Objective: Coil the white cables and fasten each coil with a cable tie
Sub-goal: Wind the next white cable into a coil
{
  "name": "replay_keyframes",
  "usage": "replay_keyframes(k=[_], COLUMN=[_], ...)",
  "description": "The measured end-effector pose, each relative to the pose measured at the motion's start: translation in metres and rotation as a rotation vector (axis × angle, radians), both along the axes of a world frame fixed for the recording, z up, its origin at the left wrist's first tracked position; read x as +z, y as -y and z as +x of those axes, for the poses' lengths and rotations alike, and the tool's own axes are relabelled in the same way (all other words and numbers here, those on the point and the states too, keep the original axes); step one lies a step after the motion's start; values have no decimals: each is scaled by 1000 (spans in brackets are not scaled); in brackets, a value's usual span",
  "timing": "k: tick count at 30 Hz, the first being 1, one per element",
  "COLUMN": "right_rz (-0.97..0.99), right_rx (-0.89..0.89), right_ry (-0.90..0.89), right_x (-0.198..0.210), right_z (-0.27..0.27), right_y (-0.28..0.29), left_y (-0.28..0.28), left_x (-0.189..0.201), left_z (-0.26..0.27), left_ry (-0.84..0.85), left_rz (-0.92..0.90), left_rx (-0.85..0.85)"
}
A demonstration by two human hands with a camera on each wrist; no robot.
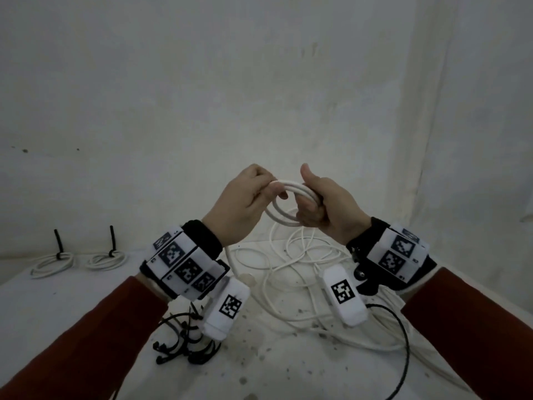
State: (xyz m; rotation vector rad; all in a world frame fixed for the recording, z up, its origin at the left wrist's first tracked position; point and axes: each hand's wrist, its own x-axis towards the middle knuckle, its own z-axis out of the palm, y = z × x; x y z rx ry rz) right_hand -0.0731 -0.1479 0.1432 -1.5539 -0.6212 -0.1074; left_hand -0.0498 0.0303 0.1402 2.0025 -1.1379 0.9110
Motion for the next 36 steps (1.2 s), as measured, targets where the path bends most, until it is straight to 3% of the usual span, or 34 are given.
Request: replay_keyframes(k=[4, 9, 11, 15, 17, 22, 27, 31, 36], right_rz=[262, 346, 275, 158, 88, 91, 118, 144, 394], right_rx=[42, 87, 100, 174, 201, 326, 380, 378, 408], right_ry=[-129, -141, -141, -215, -236, -308, -389, -349, -364], right_x=[-3, -6, -6, -1, 0, 0, -3, -3, 7], right_z=[2, 4, 5, 3, 0, -3, -2, -6, 0], right_y=[-8, -16, -16, -15, -17, -20, -22, -22, -11], left_y=[7, 8, 6, 3, 4, 6, 7, -1, -7], left_x=[4, 9, 8, 4, 4, 8, 10, 9, -5], left_z=[-2, -10, -11, -12, -12, -8, -6, -5, 3], left_ry=[-188, -694, -664, -408, -403, -711, -640, -707, -608], left_rz=[-91, -284, -296, -181, -178, -359, -256, -260, -261], left_rx=[-89, -323, -254, 21, 65, -131, -52, -167, -185])
